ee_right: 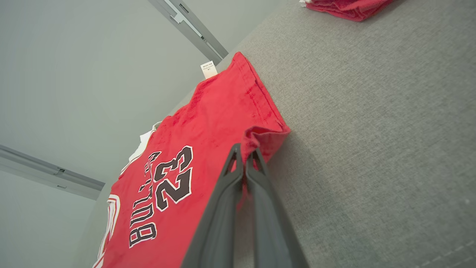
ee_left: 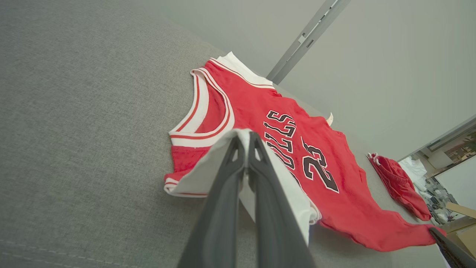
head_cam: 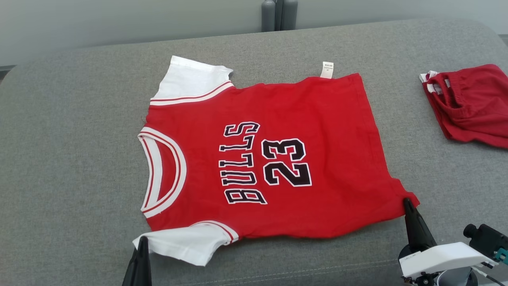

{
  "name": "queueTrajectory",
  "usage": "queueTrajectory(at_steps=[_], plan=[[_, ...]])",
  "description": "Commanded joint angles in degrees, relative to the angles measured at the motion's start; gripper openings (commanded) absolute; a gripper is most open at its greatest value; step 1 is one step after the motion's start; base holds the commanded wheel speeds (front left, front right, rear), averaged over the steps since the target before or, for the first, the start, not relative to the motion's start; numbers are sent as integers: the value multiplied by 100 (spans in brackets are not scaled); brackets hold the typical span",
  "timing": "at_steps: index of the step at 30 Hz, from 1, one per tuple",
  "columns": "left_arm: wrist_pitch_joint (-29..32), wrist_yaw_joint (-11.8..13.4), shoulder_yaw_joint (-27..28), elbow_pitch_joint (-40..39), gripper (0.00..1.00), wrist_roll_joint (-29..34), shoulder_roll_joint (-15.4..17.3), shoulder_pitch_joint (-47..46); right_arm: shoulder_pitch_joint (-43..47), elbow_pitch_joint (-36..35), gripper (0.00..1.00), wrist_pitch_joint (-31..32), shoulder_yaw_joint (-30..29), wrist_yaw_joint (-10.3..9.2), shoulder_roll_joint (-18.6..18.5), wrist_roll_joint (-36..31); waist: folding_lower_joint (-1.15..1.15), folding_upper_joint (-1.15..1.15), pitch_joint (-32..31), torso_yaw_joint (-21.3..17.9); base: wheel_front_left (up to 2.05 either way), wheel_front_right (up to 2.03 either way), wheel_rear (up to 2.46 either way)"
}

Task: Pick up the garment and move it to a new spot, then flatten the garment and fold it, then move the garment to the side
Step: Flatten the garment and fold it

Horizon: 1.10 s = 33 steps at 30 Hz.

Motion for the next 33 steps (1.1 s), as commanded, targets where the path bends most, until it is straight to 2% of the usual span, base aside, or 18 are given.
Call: queueTrajectory(at_steps=[1, 18, 25, 33], plan=[[-26, -44, -2, 81, 0, 30, 6, -183, -82, 140, 0, 6, 10, 2, -13, -50, 1, 0, -1, 5, 0, 0, 0], [164, -207, -53, 889, 0, -563, -112, -1201, -946, 1242, 0, 554, -167, 2, -14, 378, 1, 0, -24, 13, 0, 0, 0], [235, -269, -161, 1600, 0, -488, -123, -2090, -1671, 1831, 0, 792, -310, 2, -14, 329, 1, 0, 58, 38, 0, 0, 0], [215, -372, -491, 2620, 0, -361, -142, -3068, -2536, 2712, 0, 745, -199, 2, -15, 210, 1, 0, 255, 62, 0, 0, 0]])
